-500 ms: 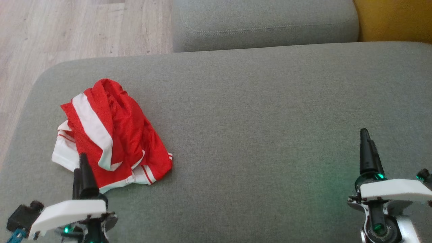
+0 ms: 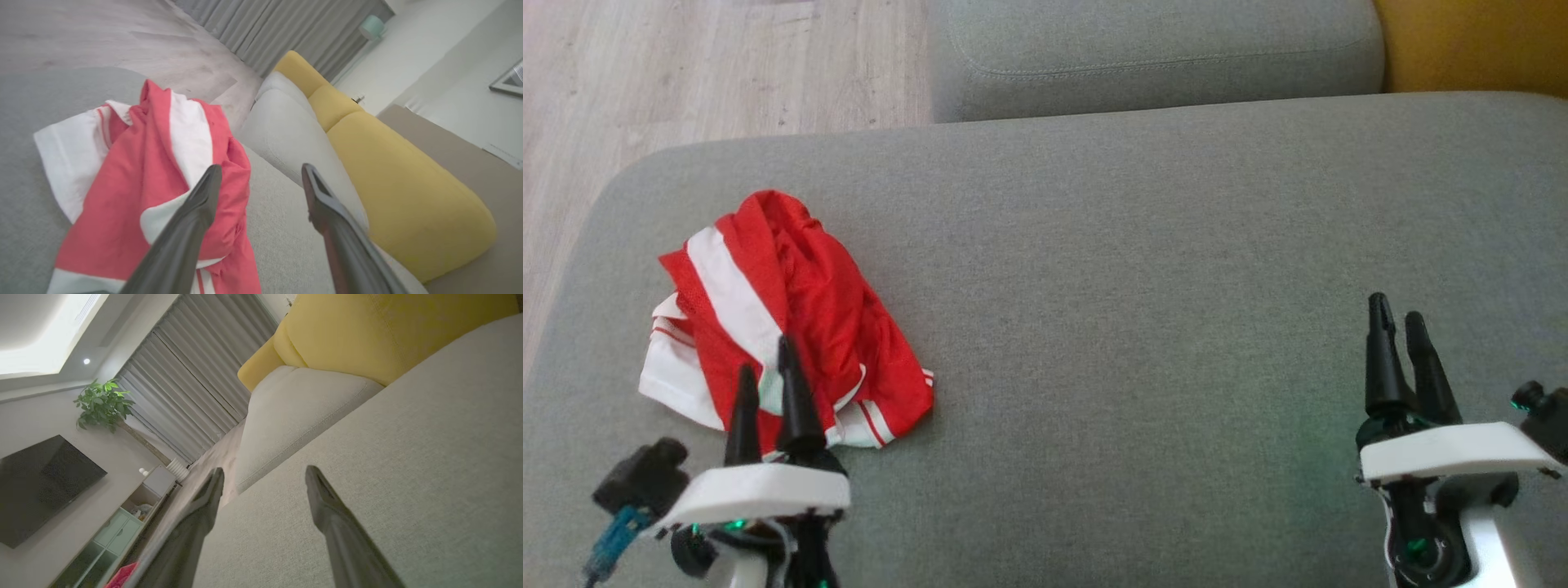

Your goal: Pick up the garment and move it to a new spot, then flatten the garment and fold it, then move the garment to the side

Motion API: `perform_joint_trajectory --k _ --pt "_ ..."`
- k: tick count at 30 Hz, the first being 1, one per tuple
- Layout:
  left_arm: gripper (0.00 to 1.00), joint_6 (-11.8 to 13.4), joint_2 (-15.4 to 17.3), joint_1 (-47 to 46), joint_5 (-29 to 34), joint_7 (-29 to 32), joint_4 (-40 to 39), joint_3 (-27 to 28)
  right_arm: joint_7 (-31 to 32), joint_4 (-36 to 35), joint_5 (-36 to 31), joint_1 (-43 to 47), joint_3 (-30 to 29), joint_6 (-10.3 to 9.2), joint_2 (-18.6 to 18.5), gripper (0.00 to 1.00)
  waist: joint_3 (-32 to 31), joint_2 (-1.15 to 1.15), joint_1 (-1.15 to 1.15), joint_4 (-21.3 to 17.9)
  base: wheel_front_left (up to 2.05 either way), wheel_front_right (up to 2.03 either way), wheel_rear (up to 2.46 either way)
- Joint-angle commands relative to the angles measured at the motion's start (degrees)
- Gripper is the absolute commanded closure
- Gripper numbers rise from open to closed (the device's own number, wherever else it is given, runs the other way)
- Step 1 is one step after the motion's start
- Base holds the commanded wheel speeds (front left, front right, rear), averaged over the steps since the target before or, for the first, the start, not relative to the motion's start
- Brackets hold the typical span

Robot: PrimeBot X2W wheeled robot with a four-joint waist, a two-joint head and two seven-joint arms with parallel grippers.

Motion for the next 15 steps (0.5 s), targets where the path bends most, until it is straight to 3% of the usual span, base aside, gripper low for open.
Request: perform_joint_trajectory --k 1,15 --pt "0.00 0.21 1.15 -3.38 2.83 -0.75 -2.01 -0.26 -0.84 -2.70 -2.85 -2.95 1.20 -0.02 -0.35 0.00 0.01 0.00 0.00 -0.05 0.00 0.00 0.00" --pt "0.00 5.68 5.55 -6.02 15.06 -2.93 -0.57 -9.81 -3.03 -3.99 -14.65 -2.97 2.41 -0.03 -0.40 0.00 0.16 0.00 -0.01 -0.34 0.00 0.00 0.00"
